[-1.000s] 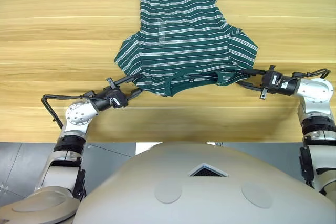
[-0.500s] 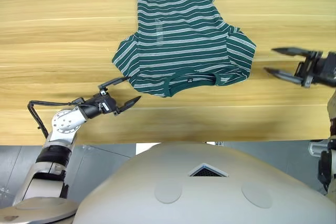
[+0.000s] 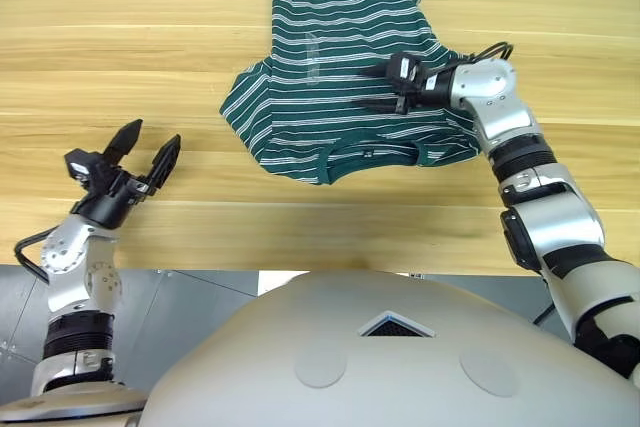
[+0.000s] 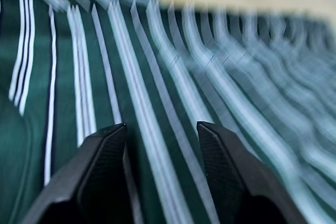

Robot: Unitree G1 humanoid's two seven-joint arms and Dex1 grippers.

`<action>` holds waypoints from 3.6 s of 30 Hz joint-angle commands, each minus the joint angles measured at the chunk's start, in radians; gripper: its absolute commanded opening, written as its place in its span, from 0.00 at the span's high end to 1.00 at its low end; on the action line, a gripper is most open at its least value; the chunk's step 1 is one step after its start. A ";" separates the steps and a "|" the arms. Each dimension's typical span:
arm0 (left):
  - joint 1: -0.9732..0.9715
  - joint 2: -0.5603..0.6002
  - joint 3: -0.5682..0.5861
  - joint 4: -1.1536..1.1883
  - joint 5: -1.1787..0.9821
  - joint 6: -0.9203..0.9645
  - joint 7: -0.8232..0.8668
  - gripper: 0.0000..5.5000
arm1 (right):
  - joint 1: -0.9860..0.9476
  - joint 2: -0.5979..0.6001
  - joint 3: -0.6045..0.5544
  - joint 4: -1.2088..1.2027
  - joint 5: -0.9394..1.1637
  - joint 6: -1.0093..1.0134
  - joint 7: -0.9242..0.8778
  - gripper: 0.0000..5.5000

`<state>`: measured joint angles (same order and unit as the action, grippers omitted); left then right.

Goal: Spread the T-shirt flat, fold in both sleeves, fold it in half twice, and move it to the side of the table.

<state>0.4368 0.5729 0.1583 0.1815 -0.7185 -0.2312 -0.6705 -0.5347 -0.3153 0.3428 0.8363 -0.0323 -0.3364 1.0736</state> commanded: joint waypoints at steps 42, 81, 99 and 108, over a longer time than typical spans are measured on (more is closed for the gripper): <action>-0.168 -0.227 -0.532 -0.191 0.876 0.218 0.339 0.35 | -0.369 0.049 -0.208 0.495 -0.113 0.132 -0.643 0.55; -0.033 -0.140 -0.505 -0.342 0.790 0.281 0.222 0.35 | -0.259 0.027 -0.233 0.484 -0.196 0.047 -0.348 0.55; -0.042 -0.152 -0.523 -0.332 0.795 0.284 0.221 0.35 | -0.390 -0.002 -0.089 0.515 -0.419 0.105 -0.965 0.55; -0.085 -0.202 -0.526 -0.311 0.775 0.260 0.241 0.35 | -0.438 0.055 -0.153 0.498 -0.346 -0.056 -0.893 0.55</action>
<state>0.3382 0.3767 -0.3558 -0.1812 0.0473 -0.0093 -0.4258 -0.9470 -0.2617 0.2149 1.3498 -0.4186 -0.3556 0.1201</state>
